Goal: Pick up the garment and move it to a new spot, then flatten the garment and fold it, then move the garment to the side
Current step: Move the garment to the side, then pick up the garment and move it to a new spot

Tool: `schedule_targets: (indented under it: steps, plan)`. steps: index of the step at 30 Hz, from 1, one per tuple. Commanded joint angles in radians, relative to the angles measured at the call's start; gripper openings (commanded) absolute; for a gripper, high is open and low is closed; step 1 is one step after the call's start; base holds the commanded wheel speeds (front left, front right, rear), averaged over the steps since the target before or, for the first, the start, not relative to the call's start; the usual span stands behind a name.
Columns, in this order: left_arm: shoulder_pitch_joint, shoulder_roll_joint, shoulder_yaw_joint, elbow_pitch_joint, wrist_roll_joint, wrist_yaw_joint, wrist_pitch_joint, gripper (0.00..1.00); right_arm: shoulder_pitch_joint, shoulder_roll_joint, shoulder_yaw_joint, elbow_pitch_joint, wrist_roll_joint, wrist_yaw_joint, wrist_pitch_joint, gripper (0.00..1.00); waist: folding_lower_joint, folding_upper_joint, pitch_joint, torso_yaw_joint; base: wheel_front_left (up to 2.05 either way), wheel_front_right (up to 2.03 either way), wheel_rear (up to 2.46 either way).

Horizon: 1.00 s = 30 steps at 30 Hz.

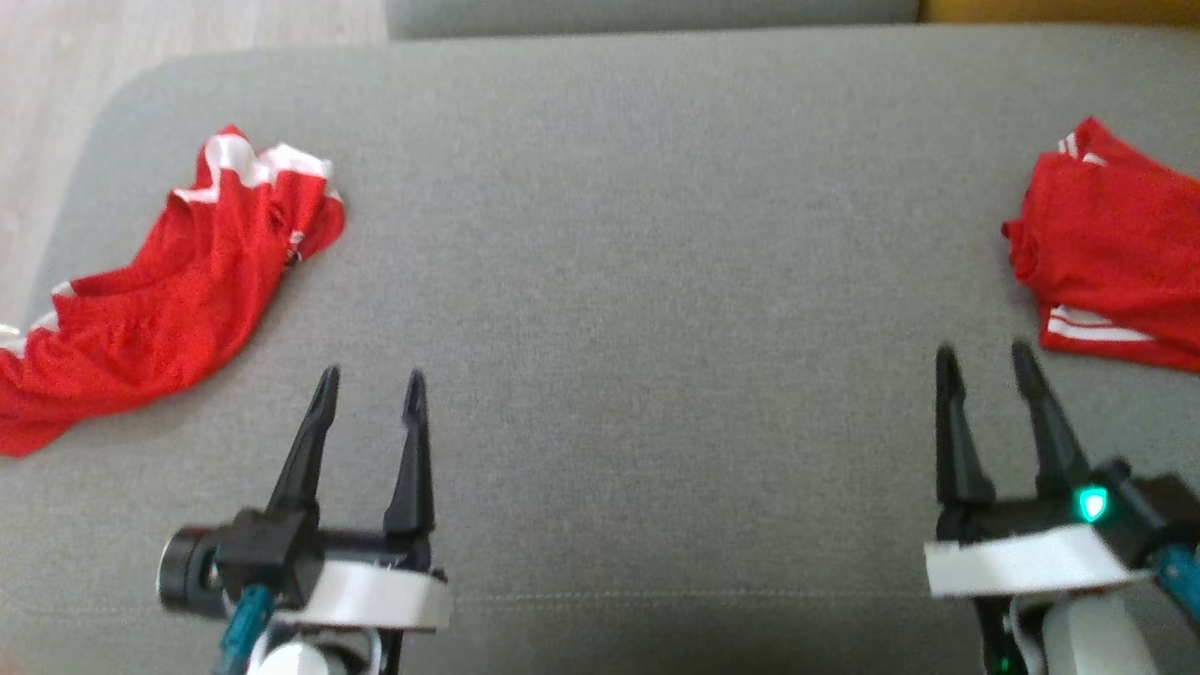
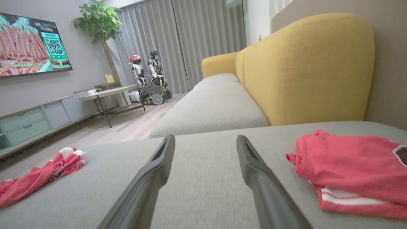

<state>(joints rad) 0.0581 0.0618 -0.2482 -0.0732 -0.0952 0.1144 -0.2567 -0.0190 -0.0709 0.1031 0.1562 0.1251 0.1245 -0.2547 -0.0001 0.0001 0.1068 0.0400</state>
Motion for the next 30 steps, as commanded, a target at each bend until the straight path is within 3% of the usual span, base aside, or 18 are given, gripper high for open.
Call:
schedule_targets:
  steps: [1,12,30]
  plan:
    - [-0.005,-0.004,0.043,-0.036,0.015,0.0,-0.005,1.0,0.001,0.006,0.019,-0.024,-0.014,0.006,-0.007,1.0,0.0001,-0.0001,-0.037,0.004,0.0,0.0,0.0]
    - [0.058,-0.01,0.064,-0.03,0.044,0.005,-0.005,1.0,0.056,0.019,0.011,-0.022,-0.038,0.006,-0.007,1.0,0.0001,-0.0001,-0.096,-0.005,0.0,0.0,0.0]
    - [0.058,-0.011,0.06,-0.03,0.06,-0.002,-0.005,1.0,0.068,0.02,0.009,-0.027,-0.034,0.006,-0.007,1.0,0.0001,-0.0001,-0.094,-0.004,0.0,0.0,0.0]
